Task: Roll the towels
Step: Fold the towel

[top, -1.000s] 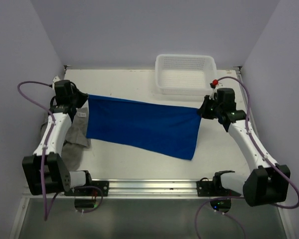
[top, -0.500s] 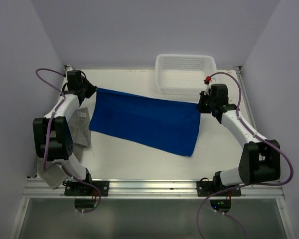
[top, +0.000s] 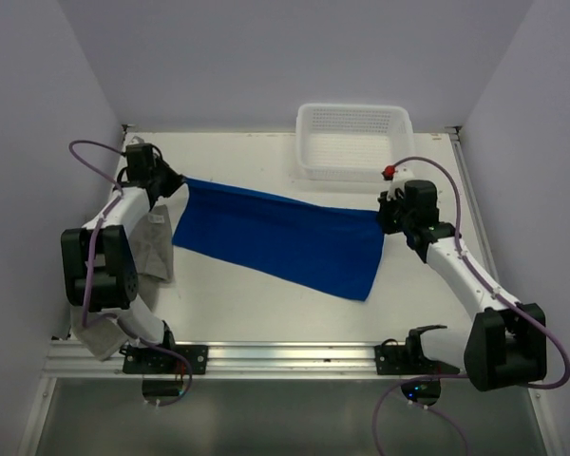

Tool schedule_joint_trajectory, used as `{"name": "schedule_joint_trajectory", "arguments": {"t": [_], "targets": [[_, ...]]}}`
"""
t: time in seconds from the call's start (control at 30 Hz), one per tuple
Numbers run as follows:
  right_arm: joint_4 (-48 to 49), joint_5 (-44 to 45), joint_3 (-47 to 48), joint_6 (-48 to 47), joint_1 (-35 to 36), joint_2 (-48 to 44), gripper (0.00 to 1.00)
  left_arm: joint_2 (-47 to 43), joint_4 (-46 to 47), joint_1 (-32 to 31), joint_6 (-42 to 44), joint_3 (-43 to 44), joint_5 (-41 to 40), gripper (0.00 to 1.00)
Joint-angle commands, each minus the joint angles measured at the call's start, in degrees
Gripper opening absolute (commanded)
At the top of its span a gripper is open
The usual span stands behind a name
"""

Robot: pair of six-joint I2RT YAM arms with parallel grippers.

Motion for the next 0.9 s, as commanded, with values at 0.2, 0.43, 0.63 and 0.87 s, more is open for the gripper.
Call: {"name": "schedule_joint_trajectory", "arguments": {"t": [0.2, 0.43, 0.63, 0.87], "targets": [[-1.4, 6.1, -5.0, -9.1, 10.2, -5.6, 0.0, -7.0, 1.1, 3.0, 3.0, -6.1, -0.2, 0.0], [-4.3, 6.1, -6.2, -10.5, 12.2, -8.7, 0.01, -10.2, 0.6, 4.7, 3.3, -10.4, 0.0, 0.0], [-6.3, 6.7, -7.1, -11.0, 12.8, -12.9, 0.01, -12.3, -0.3, 5.5, 4.0, -11.9, 0.5, 0.0], [-8.0, 8.0, -7.9, -10.6, 15.5, -13.8, 0.03, -14.5, -0.7, 5.9, 4.6, -14.9, 0.8, 0.0]]}}
